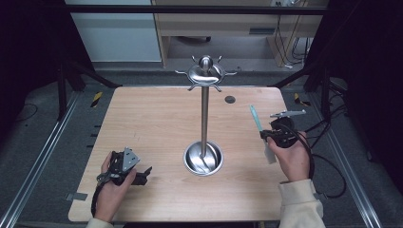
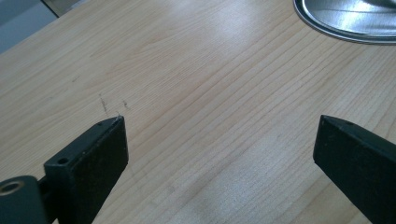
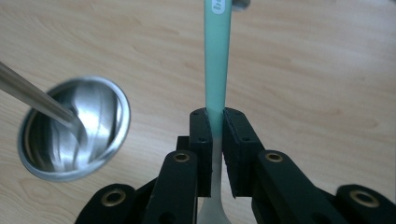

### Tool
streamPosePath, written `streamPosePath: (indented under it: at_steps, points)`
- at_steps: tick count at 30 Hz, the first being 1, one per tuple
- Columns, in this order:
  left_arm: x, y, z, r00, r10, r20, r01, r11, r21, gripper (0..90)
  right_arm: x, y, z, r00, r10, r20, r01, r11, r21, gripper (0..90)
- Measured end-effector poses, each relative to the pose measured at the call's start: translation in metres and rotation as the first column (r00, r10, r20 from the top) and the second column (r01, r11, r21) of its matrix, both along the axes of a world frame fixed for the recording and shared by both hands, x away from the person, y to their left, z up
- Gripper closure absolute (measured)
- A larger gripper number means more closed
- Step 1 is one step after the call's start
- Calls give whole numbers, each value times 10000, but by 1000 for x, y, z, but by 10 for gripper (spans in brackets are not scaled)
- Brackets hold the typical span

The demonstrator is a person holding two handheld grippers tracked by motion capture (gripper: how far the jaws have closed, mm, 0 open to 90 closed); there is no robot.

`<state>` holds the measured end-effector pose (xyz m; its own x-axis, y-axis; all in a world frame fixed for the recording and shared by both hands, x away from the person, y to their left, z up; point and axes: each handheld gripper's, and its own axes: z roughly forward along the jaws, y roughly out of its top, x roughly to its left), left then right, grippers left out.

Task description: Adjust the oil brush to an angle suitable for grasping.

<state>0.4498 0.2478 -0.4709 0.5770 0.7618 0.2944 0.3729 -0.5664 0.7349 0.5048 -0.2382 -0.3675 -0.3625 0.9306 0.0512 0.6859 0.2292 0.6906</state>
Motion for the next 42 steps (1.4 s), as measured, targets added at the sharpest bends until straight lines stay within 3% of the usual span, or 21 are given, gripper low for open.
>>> streamPosePath:
  at_steps: [1, 3, 6, 7, 10, 14, 15, 20, 23, 24, 42]
  points:
    - [0, 0, 0, 10000, -2, 0, 2, 10000, 5, 28, -4, 1, 10, 9989, 67, 458, -75, 9998, 175, 827]
    - [0, 0, 0, 10000, 5, -9, -5, 10000, 8, 28, -6, 1, 14, 9979, 122, 643, -138, 9996, 245, 827]
    - [0, 1, 0, 10000, 24, -6, -24, 10000, -13, 28, -13, 2, 26, 9921, 192, 1241, -267, 9979, 598, 827]
    - [0, 1, 0, 10000, 14, -13, -14, 10000, -21, 27, -17, 1, 34, 9866, 205, 1616, -349, 9956, 865, 827]
    - [0, 1, 0, 10000, 12, -9, -12, 10000, -19, 28, -22, 1, 41, 9812, 184, 1919, -409, 9927, 1137, 827]
    - [0, 0, 0, 10000, -31, -13, 31, 10000, 62, 28, -32, -2, 57, 9612, 210, 2749, -672, 9849, 1595, 827]
    - [0, 0, 0, 10000, -15, -3, 15, 10000, 12, 28, -32, -2, 57, 9612, 210, 2749, -672, 9849, 1595, 827]
    - [0, 0, 0, 10000, 9, -6, -9, 10000, 18, 28, -39, -5, 65, 9445, 82, 3285, -770, 9773, 1972, 828]
    - [0, 0, 0, 10000, 6, -4, -6, 10000, 16, 28, -41, -6, 66, 9403, 62, 3403, -823, 9743, 2096, 828]
    - [0, 0, 0, 10000, 7, -2, -7, 10000, 15, 28, -42, -6, 68, 9349, 43, 3549, -883, 9713, 2210, 828]
    - [0, 1, 1, 10000, -17, 13, 17, 10000, 92, 28, -62, -4, 90, 8922, 185, 4512, -1389, 9620, 2352, 827]
